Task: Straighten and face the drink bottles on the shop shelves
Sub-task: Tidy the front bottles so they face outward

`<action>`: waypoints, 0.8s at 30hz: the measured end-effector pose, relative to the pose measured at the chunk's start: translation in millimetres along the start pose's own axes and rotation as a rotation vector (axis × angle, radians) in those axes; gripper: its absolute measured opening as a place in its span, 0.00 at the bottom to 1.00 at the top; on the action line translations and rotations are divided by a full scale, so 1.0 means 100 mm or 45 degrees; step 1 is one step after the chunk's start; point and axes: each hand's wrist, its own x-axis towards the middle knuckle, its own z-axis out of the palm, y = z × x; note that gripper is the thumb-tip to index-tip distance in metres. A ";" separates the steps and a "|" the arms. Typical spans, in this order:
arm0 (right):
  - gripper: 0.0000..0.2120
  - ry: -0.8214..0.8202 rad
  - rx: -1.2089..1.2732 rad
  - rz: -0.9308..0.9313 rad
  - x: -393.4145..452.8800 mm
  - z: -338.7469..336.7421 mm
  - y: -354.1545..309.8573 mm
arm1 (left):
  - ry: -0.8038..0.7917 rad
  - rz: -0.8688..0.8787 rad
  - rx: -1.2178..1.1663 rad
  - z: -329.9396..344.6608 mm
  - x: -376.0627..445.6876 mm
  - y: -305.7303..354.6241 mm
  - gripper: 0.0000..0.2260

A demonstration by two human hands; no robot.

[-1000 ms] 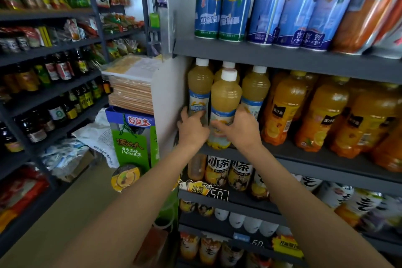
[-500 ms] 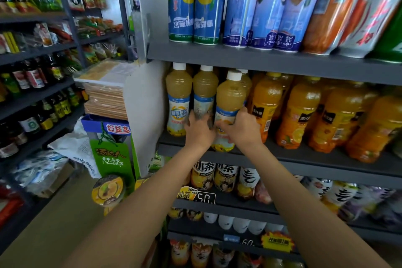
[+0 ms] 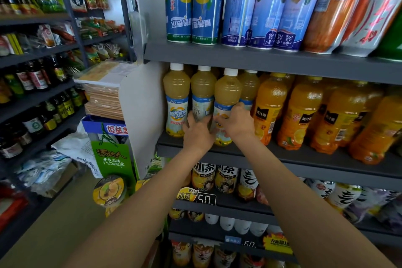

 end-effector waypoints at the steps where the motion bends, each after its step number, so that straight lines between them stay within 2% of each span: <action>1: 0.27 -0.009 0.000 0.006 0.01 0.00 0.00 | 0.001 -0.003 0.003 0.00 0.00 0.00 0.23; 10: 0.27 -0.054 0.018 0.079 0.17 0.03 0.02 | -0.060 0.025 0.005 -0.05 -0.18 -0.11 0.26; 13: 0.26 -0.039 0.029 0.049 0.13 0.03 0.05 | 0.015 0.034 -0.019 -0.05 -0.25 -0.17 0.24; 15: 0.25 0.068 0.009 -0.045 0.01 0.05 0.10 | 0.188 0.061 -0.121 -0.07 -0.30 -0.18 0.20; 16: 0.23 0.193 0.036 -0.125 -0.09 0.07 0.15 | 0.290 0.076 -0.181 -0.08 -0.35 -0.20 0.19; 18: 0.15 0.458 0.172 -0.324 -0.35 0.15 0.30 | 0.460 0.131 -0.272 -0.07 -0.51 -0.29 0.14; 19: 0.11 0.496 0.227 -0.429 -0.49 0.24 0.39 | 0.516 0.178 -0.281 -0.04 -0.60 -0.37 0.13; 20: 0.06 0.451 0.246 -0.529 -0.62 0.36 0.49 | 0.545 0.215 -0.268 0.01 -0.70 -0.47 0.11; 22: 0.03 0.219 0.175 -0.668 -0.83 0.66 0.70 | 0.533 0.194 -0.191 0.17 -0.88 -0.72 0.10; 24: 0.02 -0.014 0.083 -0.699 -0.92 0.95 0.80 | 0.448 0.027 -0.138 0.31 -0.96 -0.97 0.08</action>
